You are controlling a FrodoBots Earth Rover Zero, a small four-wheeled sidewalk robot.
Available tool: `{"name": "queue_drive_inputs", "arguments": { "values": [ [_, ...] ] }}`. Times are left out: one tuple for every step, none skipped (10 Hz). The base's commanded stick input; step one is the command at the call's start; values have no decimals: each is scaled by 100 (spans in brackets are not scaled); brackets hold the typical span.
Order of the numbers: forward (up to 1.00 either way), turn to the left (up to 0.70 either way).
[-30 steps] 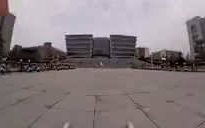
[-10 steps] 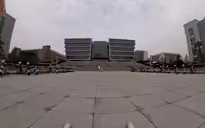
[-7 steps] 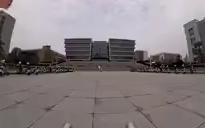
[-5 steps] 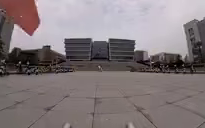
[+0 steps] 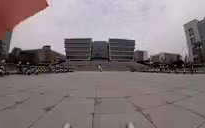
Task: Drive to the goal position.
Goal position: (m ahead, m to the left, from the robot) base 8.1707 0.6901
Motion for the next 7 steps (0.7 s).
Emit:
{"name": "queue_drive_inputs", "arguments": {
  "values": [
    [85, 12],
    [85, 22],
    [85, 13],
    [85, 8],
    [85, 3],
    [85, 0],
    [85, 0]
  ]
}}
